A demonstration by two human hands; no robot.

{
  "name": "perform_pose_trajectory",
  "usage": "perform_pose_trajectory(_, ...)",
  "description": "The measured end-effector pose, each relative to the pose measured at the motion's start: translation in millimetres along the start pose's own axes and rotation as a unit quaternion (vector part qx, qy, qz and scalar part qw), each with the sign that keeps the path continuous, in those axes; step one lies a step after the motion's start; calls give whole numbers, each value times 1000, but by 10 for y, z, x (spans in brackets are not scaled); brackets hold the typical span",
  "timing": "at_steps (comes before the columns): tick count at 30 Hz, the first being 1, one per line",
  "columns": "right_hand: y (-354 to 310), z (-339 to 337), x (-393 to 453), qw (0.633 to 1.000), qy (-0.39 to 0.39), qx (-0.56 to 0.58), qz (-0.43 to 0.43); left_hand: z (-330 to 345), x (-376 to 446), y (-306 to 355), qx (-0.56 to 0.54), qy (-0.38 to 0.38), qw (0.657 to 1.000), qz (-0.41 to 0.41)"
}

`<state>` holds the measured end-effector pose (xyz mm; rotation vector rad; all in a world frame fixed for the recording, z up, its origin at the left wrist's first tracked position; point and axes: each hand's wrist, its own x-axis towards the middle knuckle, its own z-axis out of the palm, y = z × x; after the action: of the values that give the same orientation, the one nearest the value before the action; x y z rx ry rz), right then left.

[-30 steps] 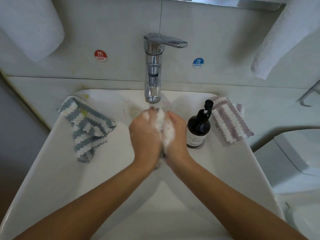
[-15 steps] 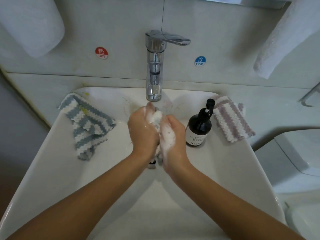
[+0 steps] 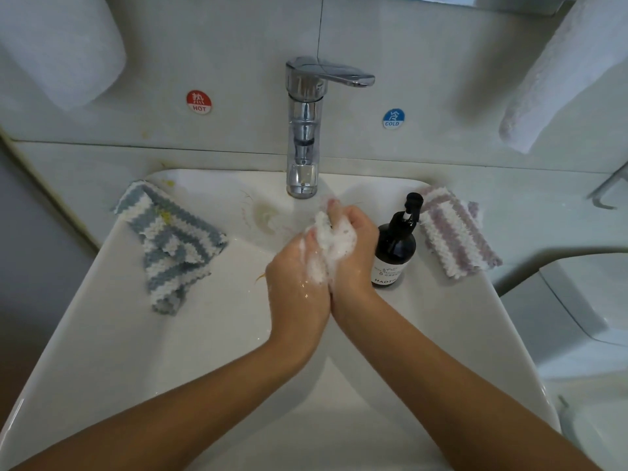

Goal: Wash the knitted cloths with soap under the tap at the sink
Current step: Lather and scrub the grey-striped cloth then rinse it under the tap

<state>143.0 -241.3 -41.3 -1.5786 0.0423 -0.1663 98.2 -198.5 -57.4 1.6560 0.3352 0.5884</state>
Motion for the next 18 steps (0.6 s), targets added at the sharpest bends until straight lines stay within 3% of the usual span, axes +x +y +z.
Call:
perform_pose_trajectory(5, 84, 20, -176, 998, -37, 33, -24, -4, 267, 51, -38, 18, 998, -38)
perform_pose_trajectory(11, 17, 19, 34, 991, -38, 105, 77, -28, 3, 107, -39, -11, 999, 1)
perform_pose_trajectory(15, 59, 36, -180, 994, -98, 31, -32, -72, 334, 85, -70, 16, 996, -55)
perform_pose_trajectory(18, -15, 16, -68, 993, -93, 61, 24, -34, 192, 62, -97, 15, 992, -74)
